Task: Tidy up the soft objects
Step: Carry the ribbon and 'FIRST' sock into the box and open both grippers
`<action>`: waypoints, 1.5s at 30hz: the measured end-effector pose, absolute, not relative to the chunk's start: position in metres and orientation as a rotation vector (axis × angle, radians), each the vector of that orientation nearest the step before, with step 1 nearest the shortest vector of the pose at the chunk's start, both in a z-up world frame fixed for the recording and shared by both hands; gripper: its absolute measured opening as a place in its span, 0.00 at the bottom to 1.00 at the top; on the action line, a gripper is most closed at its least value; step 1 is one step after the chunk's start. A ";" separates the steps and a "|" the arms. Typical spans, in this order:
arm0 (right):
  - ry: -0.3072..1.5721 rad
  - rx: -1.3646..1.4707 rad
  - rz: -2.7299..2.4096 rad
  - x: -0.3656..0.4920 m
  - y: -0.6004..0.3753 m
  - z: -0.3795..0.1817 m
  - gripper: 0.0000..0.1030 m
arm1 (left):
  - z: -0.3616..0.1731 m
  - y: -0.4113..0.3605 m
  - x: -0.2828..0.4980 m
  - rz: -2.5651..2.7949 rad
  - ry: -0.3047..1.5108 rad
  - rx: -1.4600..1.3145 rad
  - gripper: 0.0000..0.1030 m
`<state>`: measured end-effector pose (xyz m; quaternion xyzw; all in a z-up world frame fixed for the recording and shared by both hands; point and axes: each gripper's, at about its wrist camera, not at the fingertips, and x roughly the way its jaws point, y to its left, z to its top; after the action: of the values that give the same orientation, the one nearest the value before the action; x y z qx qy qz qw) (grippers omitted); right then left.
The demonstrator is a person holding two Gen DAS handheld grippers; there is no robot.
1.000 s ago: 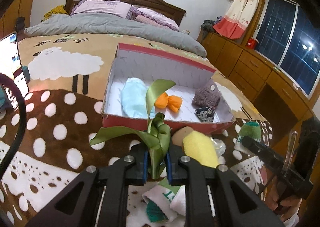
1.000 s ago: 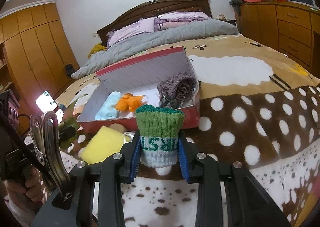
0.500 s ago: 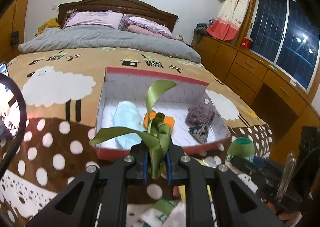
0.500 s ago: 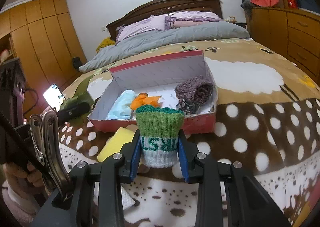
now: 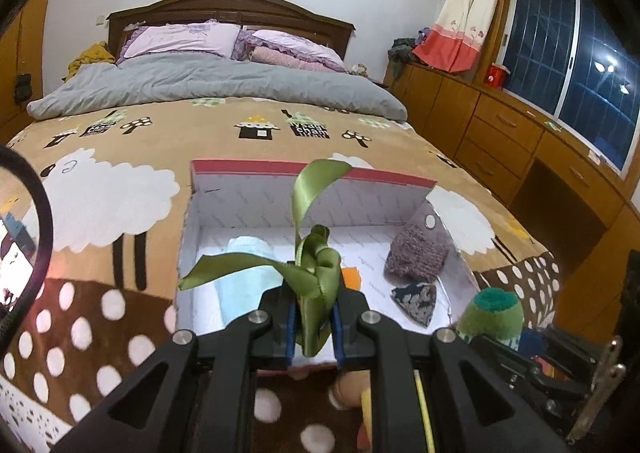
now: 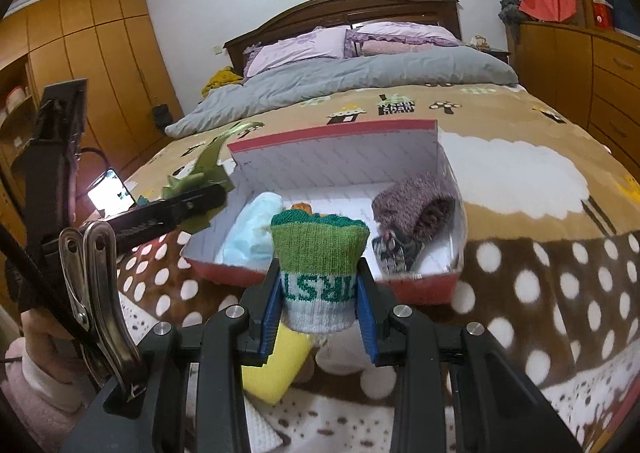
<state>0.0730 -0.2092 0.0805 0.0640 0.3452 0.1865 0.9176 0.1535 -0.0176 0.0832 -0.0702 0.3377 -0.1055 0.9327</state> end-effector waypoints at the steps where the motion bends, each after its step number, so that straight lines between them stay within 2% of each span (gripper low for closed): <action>1: 0.708 0.131 0.386 0.075 -0.208 0.081 0.33 | 0.082 -0.019 0.158 -0.219 0.695 -0.141 0.13; 19: 0.730 0.126 0.390 0.112 -0.194 0.062 0.33 | 0.043 -0.041 0.234 -0.218 0.791 -0.120 0.13; 30: 0.783 0.134 0.370 0.135 -0.199 0.041 0.33 | 0.019 -0.042 0.251 -0.180 0.837 -0.100 0.16; 39: 0.789 0.137 0.373 0.137 -0.198 0.035 0.34 | 0.018 -0.040 0.251 -0.165 0.838 -0.109 0.38; 45: 0.787 0.146 0.370 0.136 -0.198 0.036 0.34 | 0.021 -0.038 0.243 -0.153 0.832 -0.088 0.44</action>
<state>0.1361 -0.1977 0.0355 0.0704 0.3810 0.1789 0.9044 0.2431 -0.0381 0.0213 -0.0426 0.4035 -0.0740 0.9110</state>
